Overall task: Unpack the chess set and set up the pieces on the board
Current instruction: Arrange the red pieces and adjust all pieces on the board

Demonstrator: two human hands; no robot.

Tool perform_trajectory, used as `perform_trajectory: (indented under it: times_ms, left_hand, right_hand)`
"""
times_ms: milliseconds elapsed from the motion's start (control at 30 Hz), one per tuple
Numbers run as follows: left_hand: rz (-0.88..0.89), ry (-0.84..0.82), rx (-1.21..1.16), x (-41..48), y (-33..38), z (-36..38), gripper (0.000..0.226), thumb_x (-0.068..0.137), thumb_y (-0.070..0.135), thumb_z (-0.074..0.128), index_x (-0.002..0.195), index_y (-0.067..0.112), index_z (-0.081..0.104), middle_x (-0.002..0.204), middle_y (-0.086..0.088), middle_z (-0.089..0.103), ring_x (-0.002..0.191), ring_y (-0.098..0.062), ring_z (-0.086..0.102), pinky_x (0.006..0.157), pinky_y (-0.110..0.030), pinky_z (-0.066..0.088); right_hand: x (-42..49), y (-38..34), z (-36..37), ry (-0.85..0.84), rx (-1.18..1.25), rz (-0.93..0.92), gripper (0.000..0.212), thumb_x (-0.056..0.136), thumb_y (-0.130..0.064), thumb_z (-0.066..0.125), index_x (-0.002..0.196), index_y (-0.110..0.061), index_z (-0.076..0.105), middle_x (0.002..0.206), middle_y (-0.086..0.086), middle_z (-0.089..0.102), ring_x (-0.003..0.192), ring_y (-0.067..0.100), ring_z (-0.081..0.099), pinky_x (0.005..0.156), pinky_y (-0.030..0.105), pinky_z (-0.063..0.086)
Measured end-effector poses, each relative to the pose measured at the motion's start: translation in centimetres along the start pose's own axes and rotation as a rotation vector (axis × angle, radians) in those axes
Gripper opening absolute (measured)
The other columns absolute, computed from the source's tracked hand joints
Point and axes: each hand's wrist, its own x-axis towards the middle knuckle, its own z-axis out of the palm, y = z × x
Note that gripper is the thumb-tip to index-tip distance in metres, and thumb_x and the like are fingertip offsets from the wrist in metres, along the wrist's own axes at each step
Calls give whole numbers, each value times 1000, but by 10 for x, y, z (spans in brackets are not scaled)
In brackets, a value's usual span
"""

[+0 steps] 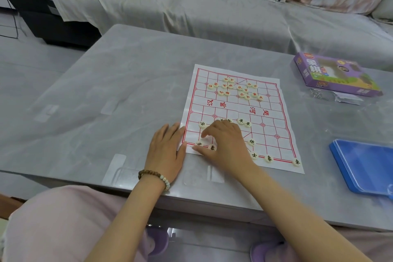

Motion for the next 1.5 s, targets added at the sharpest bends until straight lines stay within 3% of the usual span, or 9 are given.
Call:
perform_trajectory:
  times_ms: [133,334,667,867,1001,1167,1301,1401,1501]
  left_hand:
    - [1,-1,-8,0,0,1,48,98,36,32,144,26,25,153,7,21,142,-16,10,113,-27,5]
    - [0,-2,2,0,-1,1,49,98,36,32,145,25,25,153,6,21,142,-17,10,114,-28,6]
    - [13,-2,-8,1,-5,5,48,98,40,27,144,26,27,152,7,24,142,-16,12,112,-27,6]
    - [57,17,-58,2,2,-2,61,89,50,14,143,27,28,151,8,25,142,-14,12,108,-22,1]
    - [156,-80,0,10,18,-2,66,87,55,5,146,29,21,154,11,17,143,-9,5,111,-22,-4]
    - [182,-167,129,23,28,13,88,73,62,-17,148,26,14,155,10,9,143,-8,1,113,-26,-7]
    - [202,-193,113,28,35,20,86,75,63,-16,148,28,15,155,11,8,143,-5,1,113,-24,-7]
    - [202,-197,96,30,38,20,68,91,59,-4,147,28,19,155,12,12,142,-5,3,114,-23,-5]
    - [173,-150,45,30,37,16,64,90,52,3,146,27,23,153,11,20,142,-6,8,111,-19,-5]
  right_hand:
    - [-2,-4,9,28,-9,22,26,70,-44,76,79,-21,67,85,-4,60,85,20,55,83,29,33]
    - [-5,-5,4,-31,80,32,22,82,-39,67,98,-25,71,100,-7,57,99,12,45,85,18,16]
    - [-8,1,-3,29,247,101,22,82,-37,68,102,-26,70,100,-8,58,96,8,46,82,19,21]
    - [-1,52,-44,140,329,336,14,86,-34,64,99,-30,67,101,-11,59,93,8,50,89,34,43]
    - [-9,78,-55,84,286,443,15,87,-33,61,100,-29,66,110,-7,60,96,11,51,90,33,43]
    - [-17,80,-48,-52,295,401,16,83,-37,66,98,-32,69,104,-16,56,98,6,49,89,27,39]
    - [-12,73,-40,-96,272,324,19,82,-39,67,99,-31,70,105,-14,57,99,3,46,87,23,35]
    - [-9,66,-34,-83,224,322,17,79,-43,70,87,-29,69,101,-10,59,96,6,48,86,26,37]
    - [-6,61,-27,-91,66,317,30,74,-57,67,80,-27,66,94,-9,57,93,9,49,82,25,32]
